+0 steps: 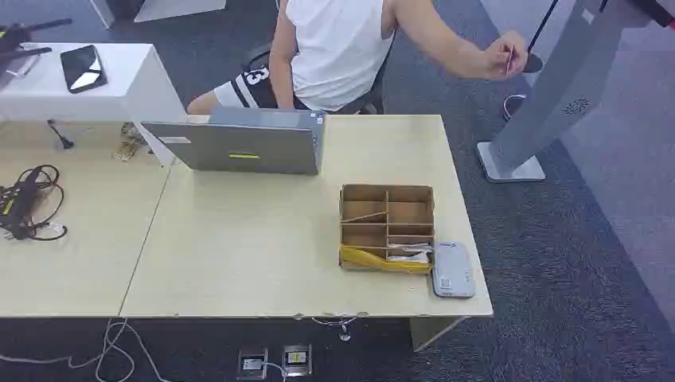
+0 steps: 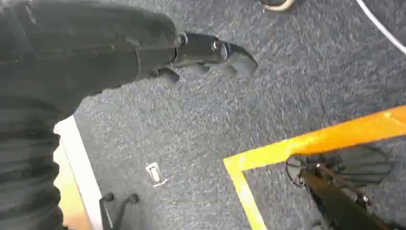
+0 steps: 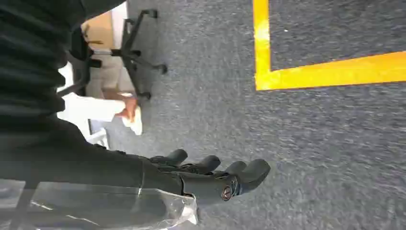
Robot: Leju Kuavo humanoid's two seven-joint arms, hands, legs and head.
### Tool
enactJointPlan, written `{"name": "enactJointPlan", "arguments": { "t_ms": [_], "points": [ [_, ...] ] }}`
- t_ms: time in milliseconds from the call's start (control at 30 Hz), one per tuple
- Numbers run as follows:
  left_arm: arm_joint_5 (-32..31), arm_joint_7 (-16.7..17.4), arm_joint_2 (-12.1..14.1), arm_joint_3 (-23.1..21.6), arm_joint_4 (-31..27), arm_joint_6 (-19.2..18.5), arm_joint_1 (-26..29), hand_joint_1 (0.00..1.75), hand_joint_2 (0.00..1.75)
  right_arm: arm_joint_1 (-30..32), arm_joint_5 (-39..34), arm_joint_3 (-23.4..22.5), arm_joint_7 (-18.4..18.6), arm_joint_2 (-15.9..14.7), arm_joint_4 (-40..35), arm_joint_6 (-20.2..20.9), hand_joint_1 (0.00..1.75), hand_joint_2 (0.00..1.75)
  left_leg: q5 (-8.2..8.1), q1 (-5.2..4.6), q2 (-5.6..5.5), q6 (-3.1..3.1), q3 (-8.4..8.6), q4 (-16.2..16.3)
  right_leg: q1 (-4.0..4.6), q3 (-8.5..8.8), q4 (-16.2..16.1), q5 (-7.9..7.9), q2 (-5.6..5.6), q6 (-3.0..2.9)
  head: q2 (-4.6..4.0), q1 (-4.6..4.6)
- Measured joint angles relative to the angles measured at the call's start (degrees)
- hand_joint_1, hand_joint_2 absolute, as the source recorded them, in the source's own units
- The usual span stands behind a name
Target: Pass the card to the sensor for recognition and then transmit it.
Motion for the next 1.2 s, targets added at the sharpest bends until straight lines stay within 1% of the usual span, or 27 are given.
{"name": "enactJointPlan", "arguments": {
  "t_ms": [100, 200, 267, 333, 400, 467, 600, 700, 733, 800, 900, 933, 967, 1000, 1067, 1100, 1133, 1167, 1200],
  "points": [
    [-0.09, 0.0, -0.67, -0.89, 0.26, 0.0, -0.09, 0.0, 1.75, -0.42, -1.08, -0.02, -2.0, -0.02, 0.0, -1.33, 0.0, 1.75, 0.0, -0.02, 0.0, 0.0, 0.0, 0.0, -0.02, 0.0, 0.0, 0.0, 0.0, 0.0, 0.0, 0.02],
    [-0.7, 0.0, -2.54, -1.44, 0.52, 0.0, -0.1, 0.0, 1.75, -1.23, -5.36, -0.98, -4.72, -0.44, 0.0, -2.38, 0.0, 1.75, 0.0, -0.06, 0.0, 0.01, 0.01, 0.0, -0.05, 0.0, -0.01, 0.01, 0.0, 0.01, 0.0, 0.0],
    [-0.83, 0.11, -3.96, -2.19, 0.68, 0.0, -0.1, 0.0, 1.75, -1.97, -10.92, -2.47, -7.68, -0.88, 0.0, -3.43, 0.0, 1.75, 0.01, -0.1, 0.0, 0.01, 0.01, 0.0, -0.09, 0.0, -0.01, 0.02, 0.01, 0.02, 0.0, 0.02],
    [-0.66, 0.19, -4.98, -2.64, 0.72, -0.02, -0.1, 0.0, 1.75, -2.82, -19.68, -4.6, -11.17, -2.07, 0.0, -5.43, 0.0, 1.75, 0.01, -0.13, 0.01, 0.02, 0.01, 0.01, -0.12, 0.0, -0.02, 0.03, 0.01, 0.03, 0.0, 0.0],
    [-0.26, 0.24, -5.44, -2.69, 0.76, -0.02, -0.11, 0.0, 1.75, -3.53, -27.4, -5.88, -13.29, -3.22, 0.0, -6.91, 0.0, 1.75, 0.01, -0.14, 0.01, 0.02, 0.03, 0.02, -0.13, -0.01, -0.02, 0.03, 0.01, 0.04, 0.0, 0.04],
    [0.53, 0.3, -5.84, -2.71, 0.87, -0.02, -0.11, 0.0, 1.75, -4.2, -37.67, -7.03, -15.07, -5.06, 0.0, -7.21, 0.0, 1.75, 0.01, -0.14, 0.01, 0.02, 0.03, 0.02, -0.13, -0.01, -0.02, 0.03, 0.01, 0.04, 0.0, 0.02],
    [1.03, 0.66, -6.73, -3.5, 1.09, -0.02, -0.12, 0.0, 1.75, -5.01, -55.73, -8.9, -17.44, -8.35, -0.02, -4.89, 0.0, 1.75, 0.0, -0.14, 0.01, 0.03, 0.03, 0.02, -0.12, -0.01, -0.02, 0.03, 0.01, 0.04, 0.0, -0.02],
    [1.03, 0.87, -7.26, -4.07, 1.2, -0.02, -0.1, 0.0, 1.75, -5.8, -66.37, -10.23, -19.37, -11.72, -0.07, -2.62, 0.0, 1.75, 0.0, -0.15, 0.0, 0.03, 0.0, 0.02, -0.14, -0.01, -0.02, 0.03, 0.0, 0.05, 0.0, 0.04],
    [1.01, 0.92, -7.49, -4.17, 1.22, -0.02, -0.1, 0.0, 1.75, -6.37, -69.88, -10.55, -20.04, -13.26, -0.22, -1.85, 0.0, 1.75, 0.0, -0.19, 0.01, 0.03, -0.01, 0.02, -0.2, -0.02, -0.02, 0.05, 0.01, 0.07, 0.0, 0.0],
    [0.98, 1.09, -7.69, -4.55, 1.27, -0.02, -0.13, 0.0, 1.75, -8.11, -73.82, -11.41, -21.18, -16.44, -0.68, -0.54, 0.0, 1.75, 0.04, -0.28, 0.02, 0.09, 0.0, 0.02, -0.29, -0.02, -0.02, 0.09, 0.02, 0.13, 0.0, -0.02],
    [0.94, 1.36, -8.13, -5.26, 1.38, -0.02, -0.14, 0.0, 1.75, -11.13, -74.75, -11.72, -22.58, -20.25, -1.44, -0.09, 0.0, 1.75, 0.07, -0.27, 0.05, 0.14, -0.05, 0.02, -0.28, -0.01, -0.01, 0.15, 0.06, 0.22, 0.0, 0.02],
    [0.92, 1.42, -8.31, -5.4, 1.4, -0.02, -0.17, 0.0, 1.75, -12.06, -74.62, -11.72, -22.75, -21.03, -1.64, -0.13, 0.0, 1.75, 0.09, -0.34, 0.05, 0.16, -0.03, 0.02, -0.37, -0.02, -0.02, 0.16, 0.05, 0.23, 0.0, 0.0],
    [0.9, 1.49, -8.39, -5.51, 1.42, -0.02, -0.21, 0.0, 1.75, -13.12, -74.38, -11.72, -22.4, -21.73, -2.08, -0.31, 0.0, 1.75, 0.11, -0.34, 0.05, 0.2, -0.01, 0.03, -0.37, -0.03, -0.02, 0.19, 0.04, 0.28, 0.0, -0.04],
    [0.9, 1.49, -8.5, -5.57, 1.44, -0.02, -0.27, 0.0, 1.75, -14.02, -74.44, -11.72, -20.51, -22.36, -3.13, -0.65, 0.0, 1.75, 0.12, -0.34, 0.0, 0.21, -0.01, 0.03, -0.36, -0.02, -0.02, 0.2, 0.01, 0.28, 0.0, 0.0],
    [1.05, 1.51, -8.66, -5.84, 1.46, -0.02, -0.4, 0.0, 1.75, -15.34, -76.2, -11.12, -14.82, -22.64, -7.88, -2.43, 0.0, 1.75, 0.17, -0.36, -0.2, 0.29, -0.01, 0.06, -0.38, 0.02, -0.03, 0.19, -0.18, 0.28, 0.0, -0.02],
    [1.33, 1.57, -8.7, -6.14, 1.46, -0.02, -0.47, 0.0, 1.75, -15.41, -78.13, -10.09, -11.02, -22.56, -12.02, -4.71, 0.0, 1.75, 0.21, -0.38, -0.38, 0.34, -0.01, 0.06, -0.39, 0.05, -0.04, 0.18, -0.34, 0.29, 0.0, -0.02],
    [1.47, 1.68, -8.72, -6.45, 1.46, -0.02, -0.48, 0.0, 1.75, -15.17, -80.09, -8.91, -8.34, -22.58, -15.38, -7.31, 0.0, 1.75, 0.22, -0.4, -0.5, 0.35, -0.04, 0.07, -0.41, 0.06, -0.04, 0.17, -0.47, 0.3, 0.0, 0.0],
    [1.75, 1.83, -8.74, -6.71, 1.46, -0.02, -0.45, 0.0, 1.75, -14.58, -83.44, -6.47, -5.08, -22.86, -20.52, -12.1, 0.0, 1.75, 0.23, -0.45, -0.61, 0.37, -0.07, 0.08, -0.46, 0.04, -0.04, 0.17, -0.55, 0.31, 0.0, 0.0],
    [2.03, 1.95, -8.76, -6.86, 1.51, -0.02, -0.44, 0.0, 1.75, -13.78, -86.39, -3.9, -3.6, -23.37, -24.51, -15.56, 0.0, 1.75, 0.24, -0.51, -0.58, 0.39, -0.12, 0.08, -0.52, 0.01, -0.04, 0.17, -0.53, 0.31, 0.0, -0.02]
  ]
}}
